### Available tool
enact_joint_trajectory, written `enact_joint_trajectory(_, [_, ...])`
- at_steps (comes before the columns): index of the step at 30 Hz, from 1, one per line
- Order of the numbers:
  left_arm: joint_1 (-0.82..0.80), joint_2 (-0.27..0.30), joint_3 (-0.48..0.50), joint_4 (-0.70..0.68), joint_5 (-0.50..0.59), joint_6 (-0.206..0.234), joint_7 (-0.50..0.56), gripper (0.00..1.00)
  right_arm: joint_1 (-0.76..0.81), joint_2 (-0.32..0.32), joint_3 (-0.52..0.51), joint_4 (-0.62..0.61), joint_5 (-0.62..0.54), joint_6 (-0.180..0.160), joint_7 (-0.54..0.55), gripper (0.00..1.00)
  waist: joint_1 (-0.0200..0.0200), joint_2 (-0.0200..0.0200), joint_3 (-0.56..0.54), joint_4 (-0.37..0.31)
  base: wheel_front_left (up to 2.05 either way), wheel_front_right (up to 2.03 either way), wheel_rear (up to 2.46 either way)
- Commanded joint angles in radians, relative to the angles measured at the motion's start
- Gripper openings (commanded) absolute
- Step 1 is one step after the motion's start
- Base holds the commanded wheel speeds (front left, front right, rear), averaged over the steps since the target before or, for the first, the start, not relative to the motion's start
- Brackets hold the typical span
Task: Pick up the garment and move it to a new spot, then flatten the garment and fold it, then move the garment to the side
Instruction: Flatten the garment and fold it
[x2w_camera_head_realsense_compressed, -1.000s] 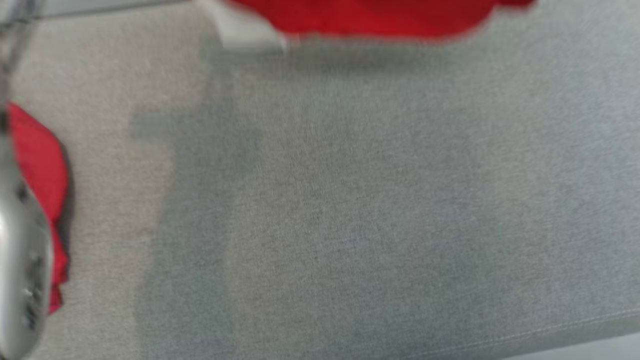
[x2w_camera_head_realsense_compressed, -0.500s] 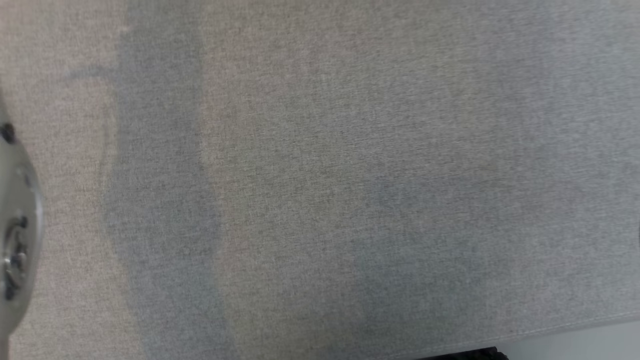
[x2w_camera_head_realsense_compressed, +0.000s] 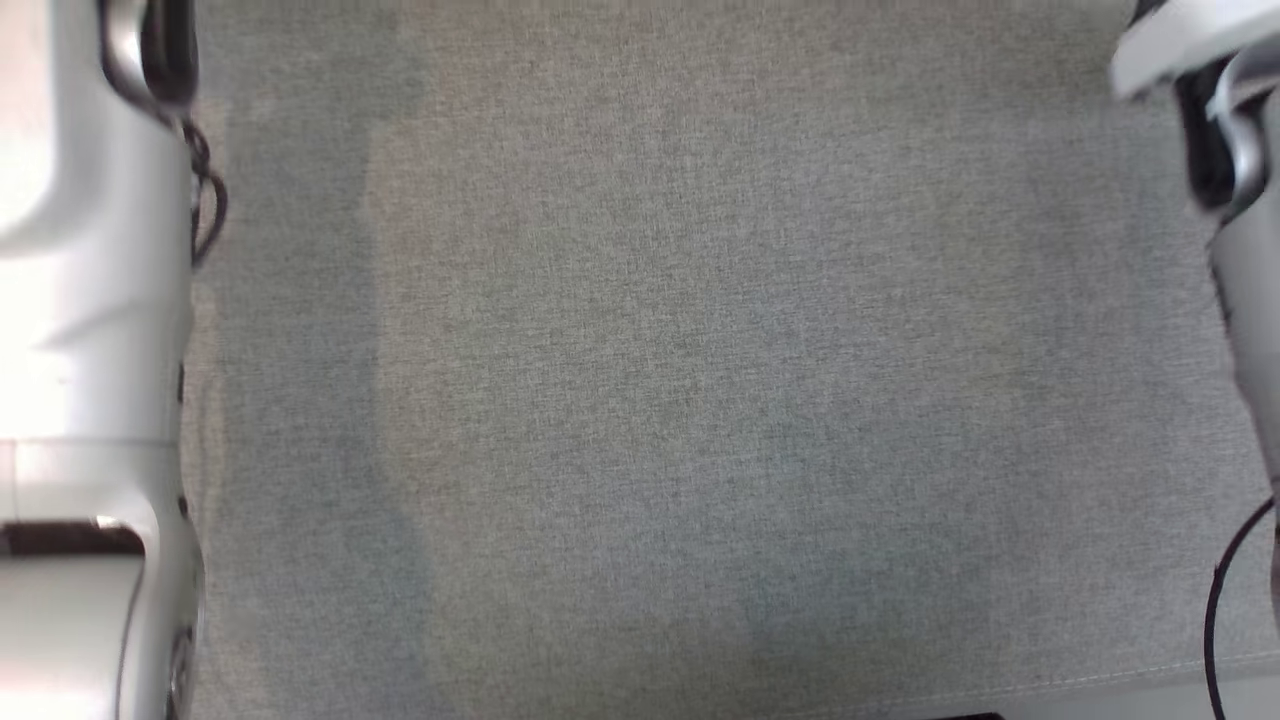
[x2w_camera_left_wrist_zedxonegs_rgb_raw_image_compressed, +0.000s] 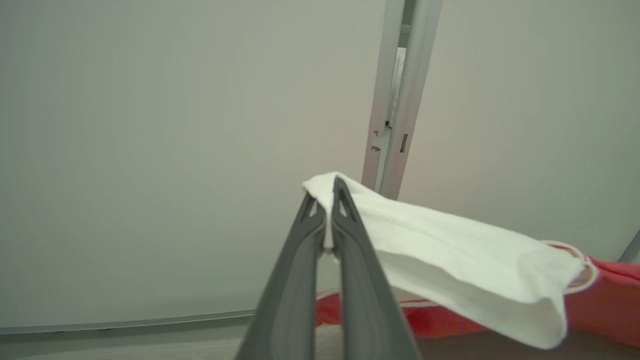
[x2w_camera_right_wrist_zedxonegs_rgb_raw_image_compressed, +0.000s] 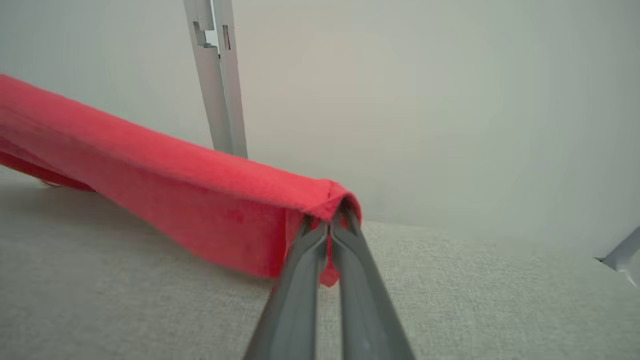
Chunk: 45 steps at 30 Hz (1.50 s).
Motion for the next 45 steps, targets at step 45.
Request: enact_joint_trajectory(45, [1.140,0.408,-0.461,-0.551,-0.055,0.034,0.132,0.00,0.422,-0.553,1.088,-0.287,0.852,-0.002,0.424,0.00,0.0000,0.0000,-0.574,0.034,0.00,0.00,0.00])
